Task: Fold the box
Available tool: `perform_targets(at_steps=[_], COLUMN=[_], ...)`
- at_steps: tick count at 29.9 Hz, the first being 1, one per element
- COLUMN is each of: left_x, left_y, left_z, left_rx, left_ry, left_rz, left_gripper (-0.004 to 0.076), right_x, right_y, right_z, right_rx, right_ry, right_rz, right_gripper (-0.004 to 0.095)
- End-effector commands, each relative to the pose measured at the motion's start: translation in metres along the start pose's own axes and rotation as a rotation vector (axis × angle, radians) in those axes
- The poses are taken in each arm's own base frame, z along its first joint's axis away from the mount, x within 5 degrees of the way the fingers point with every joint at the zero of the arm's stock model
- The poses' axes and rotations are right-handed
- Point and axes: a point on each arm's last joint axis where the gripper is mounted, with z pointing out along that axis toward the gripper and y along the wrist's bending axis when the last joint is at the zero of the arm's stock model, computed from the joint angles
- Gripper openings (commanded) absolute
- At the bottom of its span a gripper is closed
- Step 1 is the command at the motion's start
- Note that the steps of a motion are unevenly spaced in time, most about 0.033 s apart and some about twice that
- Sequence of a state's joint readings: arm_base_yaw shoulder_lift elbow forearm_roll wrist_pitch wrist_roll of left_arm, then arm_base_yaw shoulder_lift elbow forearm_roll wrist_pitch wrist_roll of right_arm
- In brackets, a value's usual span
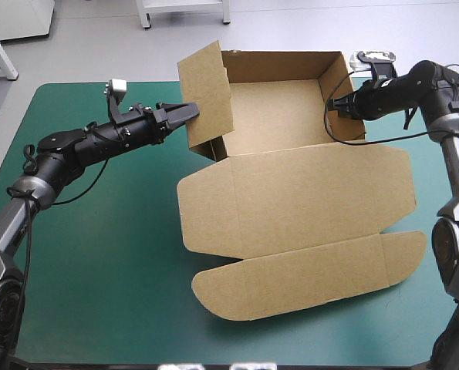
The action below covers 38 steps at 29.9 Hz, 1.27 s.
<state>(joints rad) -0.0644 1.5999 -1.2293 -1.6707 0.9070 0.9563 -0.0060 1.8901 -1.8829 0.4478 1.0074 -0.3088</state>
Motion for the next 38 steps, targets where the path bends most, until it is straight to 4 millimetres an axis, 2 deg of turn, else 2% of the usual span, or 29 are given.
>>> perform_targets(at_steps=[1,4,8,15,19,30,38], left_x=[-0.010,-0.007,-0.009,-0.018,-0.019,-0.028,-0.029], left_y=[-0.026,-0.024,-0.032,-0.048,-0.055,-0.061,-0.062], left_z=[-0.004,0.000,0.006,0.020,0.029,0.045,0.051], left_rx=[0.038,-0.004,-0.056,-0.204,-0.248,-0.509,-0.518], left_ry=[-0.052,-0.038,-0.023,0.145,0.253,0.367,0.371], left_rz=[0.050,0.072,0.122,0.225,0.259,0.327,0.316], left_gripper=[0.0386,0.0386,0.0386,0.0386,0.0386,0.0386,0.0386], right_x=[-0.016,-0.016,-0.016,-0.018,-0.018,-0.016,-0.018], right_y=[0.014,0.014,0.019,0.049,0.059,0.059,0.062], right_z=[-0.034,-0.034,-0.032,-0.022,-0.019,-0.018,-0.018], right_rx=[-0.030,-0.034,-0.035,-0.043,-0.039,-0.014,-0.048], right_ry=[-0.138,-0.141,-0.135,-0.153,-0.158,-0.137,-0.148], right_rz=[0.009,0.012,0.003,-0.017,-0.016,0.033,0.063], right_gripper=[-0.0005,-0.0005,-0.0004,0.0002,0.0002,0.0002,0.0001])
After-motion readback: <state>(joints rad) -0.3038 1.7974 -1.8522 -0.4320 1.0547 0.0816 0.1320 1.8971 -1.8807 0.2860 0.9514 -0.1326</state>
